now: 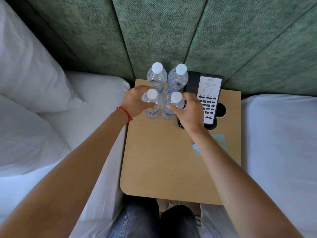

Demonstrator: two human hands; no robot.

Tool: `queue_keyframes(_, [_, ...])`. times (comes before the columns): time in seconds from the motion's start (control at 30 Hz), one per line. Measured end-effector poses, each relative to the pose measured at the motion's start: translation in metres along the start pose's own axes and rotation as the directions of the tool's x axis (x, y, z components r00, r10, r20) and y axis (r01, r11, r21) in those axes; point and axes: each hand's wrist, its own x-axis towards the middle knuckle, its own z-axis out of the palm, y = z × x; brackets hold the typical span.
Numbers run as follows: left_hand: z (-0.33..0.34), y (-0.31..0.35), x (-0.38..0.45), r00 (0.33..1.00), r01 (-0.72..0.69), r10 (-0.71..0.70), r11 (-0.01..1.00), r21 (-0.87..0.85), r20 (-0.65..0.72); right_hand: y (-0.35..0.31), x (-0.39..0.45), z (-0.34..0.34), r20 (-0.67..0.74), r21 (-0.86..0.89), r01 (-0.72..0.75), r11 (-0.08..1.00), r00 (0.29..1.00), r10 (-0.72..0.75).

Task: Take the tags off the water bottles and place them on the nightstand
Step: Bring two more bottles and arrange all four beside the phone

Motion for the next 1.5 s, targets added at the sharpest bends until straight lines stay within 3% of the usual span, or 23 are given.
queue_keyframes(0.2, [-0.003,0.0,-0.002,0.998,0.035,-0.032,0.998,-0.043,0.057,-0.004,0.003,0.004,-0.025,-0.045,-0.03,0.999,0.999,0.029])
queue_keyframes(0.47, [0.015,-0.001,-0.019,0.982,0.05,-0.074,0.99,-0.134,-0.177,0.005,0.006,-0.01,0.144,0.116,0.065,0.991,0.986,-0.081])
queue_keyframes(0.8, [0.001,-0.014,-0.004,0.997,0.071,-0.071,0.99,-0.123,0.004,0.003,0.002,-0.002,0.074,0.106,-0.003,0.994,0.997,-0.005])
queue_keyframes(1.23, [0.015,-0.014,-0.011,0.995,0.071,-0.088,0.942,-0.328,-0.037,0.004,0.0,0.002,0.088,0.085,0.006,0.996,0.996,-0.014])
queue_keyframes(1.5, [0.021,-0.011,-0.002,0.995,0.053,-0.079,0.938,-0.344,-0.062,0.003,0.006,0.004,0.019,0.052,0.013,0.999,1.0,-0.014])
